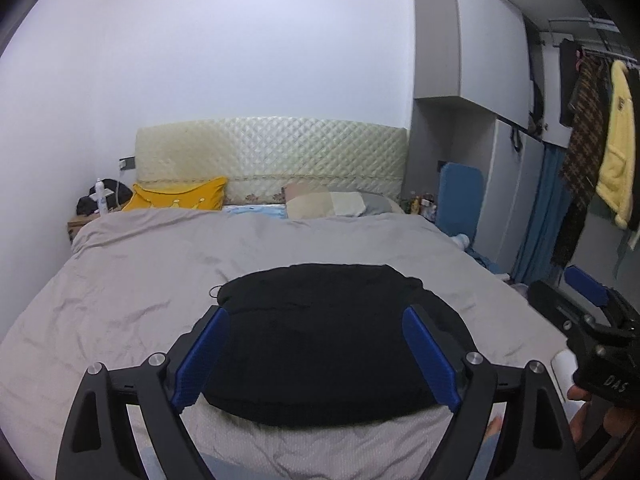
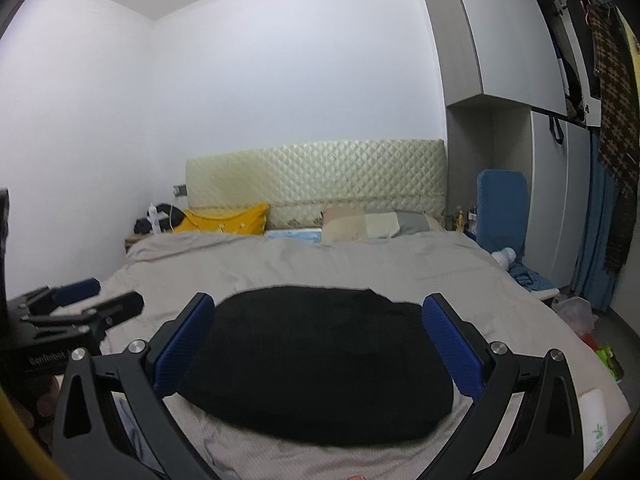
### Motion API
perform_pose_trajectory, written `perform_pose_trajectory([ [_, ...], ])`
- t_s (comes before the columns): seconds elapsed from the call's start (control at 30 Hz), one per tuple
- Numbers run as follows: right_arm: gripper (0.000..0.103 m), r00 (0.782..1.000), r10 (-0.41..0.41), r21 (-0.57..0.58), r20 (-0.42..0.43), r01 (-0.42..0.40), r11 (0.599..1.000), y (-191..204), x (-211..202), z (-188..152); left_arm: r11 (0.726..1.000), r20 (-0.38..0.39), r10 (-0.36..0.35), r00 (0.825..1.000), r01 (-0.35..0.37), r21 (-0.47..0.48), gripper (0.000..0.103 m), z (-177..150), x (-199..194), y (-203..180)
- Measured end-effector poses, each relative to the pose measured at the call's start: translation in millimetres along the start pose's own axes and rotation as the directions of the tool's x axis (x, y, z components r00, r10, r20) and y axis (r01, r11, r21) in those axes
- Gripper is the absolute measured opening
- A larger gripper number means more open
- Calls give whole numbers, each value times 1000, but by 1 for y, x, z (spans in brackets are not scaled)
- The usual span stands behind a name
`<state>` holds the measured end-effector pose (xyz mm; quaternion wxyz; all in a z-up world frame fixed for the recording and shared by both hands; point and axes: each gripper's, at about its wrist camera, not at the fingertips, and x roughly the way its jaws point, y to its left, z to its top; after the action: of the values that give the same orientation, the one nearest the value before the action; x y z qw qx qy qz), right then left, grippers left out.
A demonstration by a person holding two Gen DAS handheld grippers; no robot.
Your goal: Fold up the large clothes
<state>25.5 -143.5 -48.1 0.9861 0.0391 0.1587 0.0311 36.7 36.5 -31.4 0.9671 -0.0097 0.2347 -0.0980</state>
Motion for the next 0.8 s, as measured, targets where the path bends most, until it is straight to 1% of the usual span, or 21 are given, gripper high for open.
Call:
perform_pose_trajectory([
  [0.13, 103, 999, -2, 1, -33, 2, 1000, 0, -1, -18, 1000, -7, 16, 1000, -16, -19, 90, -8, 2, 8],
  [0.23, 103, 998, 1, 2, -65, -1, 1000, 1, 0, -30, 999, -28, 27, 999, -28, -26, 90, -16, 9, 12],
  [0.4, 103, 996, -1, 9, -93, 2, 1000, -1, 2, -40, 999, -80, 50, 996, -51, -19, 90, -30, 25, 17],
  [0.5, 103, 994, 2, 27, -107, 1, 1000, -3, 5, -44, 998, -97, 47, 994, -51, -32, 90, -33, 29, 18],
  [0.63, 103, 992, 8, 40, -128, -3, 999, -5, 8, -48, 998, -100, 46, 994, -49, -27, 90, -34, 32, 16],
  [0.7, 103, 993, 3, 40, -121, 1, 999, -5, 7, -49, 998, -102, 47, 994, -50, -26, 90, -34, 31, 14],
  [0.8, 103, 993, -10, 44, -117, 15, 999, -5, 7, -50, 999, -85, 45, 995, -47, -21, 90, -33, 29, 12],
])
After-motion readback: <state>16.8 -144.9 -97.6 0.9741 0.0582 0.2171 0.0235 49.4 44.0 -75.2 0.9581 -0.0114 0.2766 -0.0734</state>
